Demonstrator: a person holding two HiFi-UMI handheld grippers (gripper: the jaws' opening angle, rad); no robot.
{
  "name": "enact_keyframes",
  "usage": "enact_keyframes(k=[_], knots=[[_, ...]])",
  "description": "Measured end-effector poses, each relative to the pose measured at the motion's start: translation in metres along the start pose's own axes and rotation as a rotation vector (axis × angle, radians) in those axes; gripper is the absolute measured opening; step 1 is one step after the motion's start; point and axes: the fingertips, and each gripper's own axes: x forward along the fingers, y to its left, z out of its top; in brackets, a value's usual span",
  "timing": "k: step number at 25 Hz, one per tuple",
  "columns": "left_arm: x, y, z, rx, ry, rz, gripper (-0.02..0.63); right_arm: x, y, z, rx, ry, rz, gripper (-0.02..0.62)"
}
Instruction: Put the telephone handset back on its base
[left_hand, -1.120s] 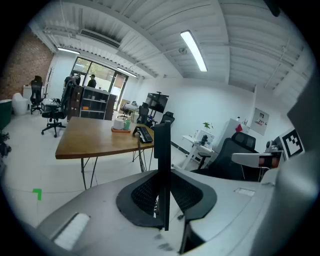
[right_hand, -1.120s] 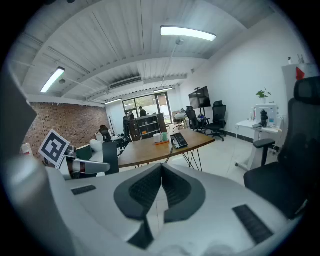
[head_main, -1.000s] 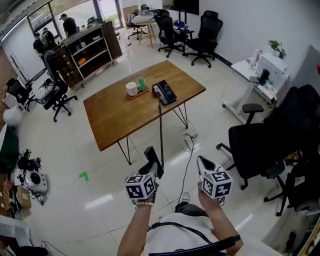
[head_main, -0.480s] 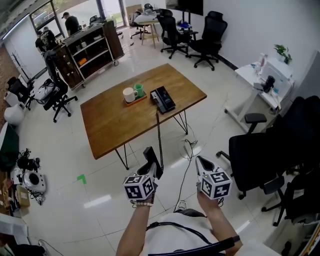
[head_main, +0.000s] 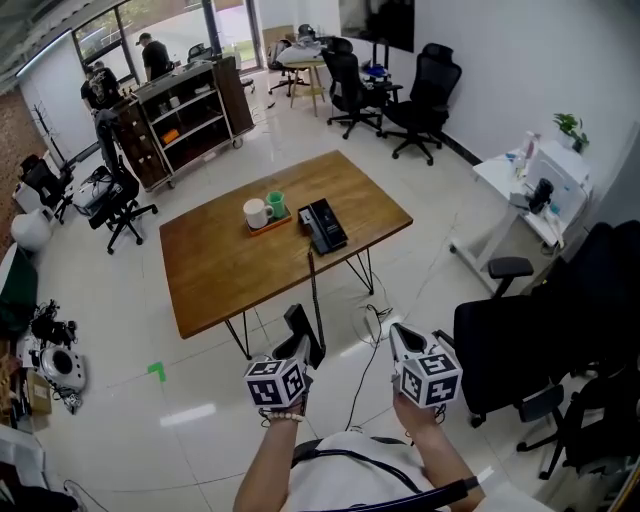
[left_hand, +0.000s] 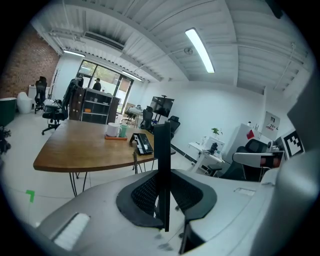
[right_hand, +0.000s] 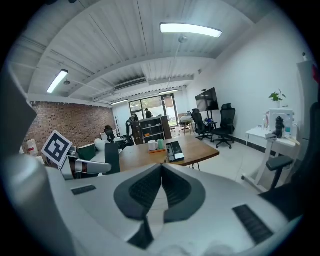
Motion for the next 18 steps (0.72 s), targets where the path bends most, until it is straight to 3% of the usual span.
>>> enact_keyframes(k=[13, 18], knots=[[0.009, 0.009, 0.003, -0.037, 0.001, 0.056, 0.071, 0.020, -0.006, -0.013, 0.018, 0.044, 0.077, 0.005], [0.023, 0.015, 0.010, -0.058, 0.001, 0.042, 0.070, 0.032, -0.010, -0.014, 0.036, 0.047, 0.084, 0.005]])
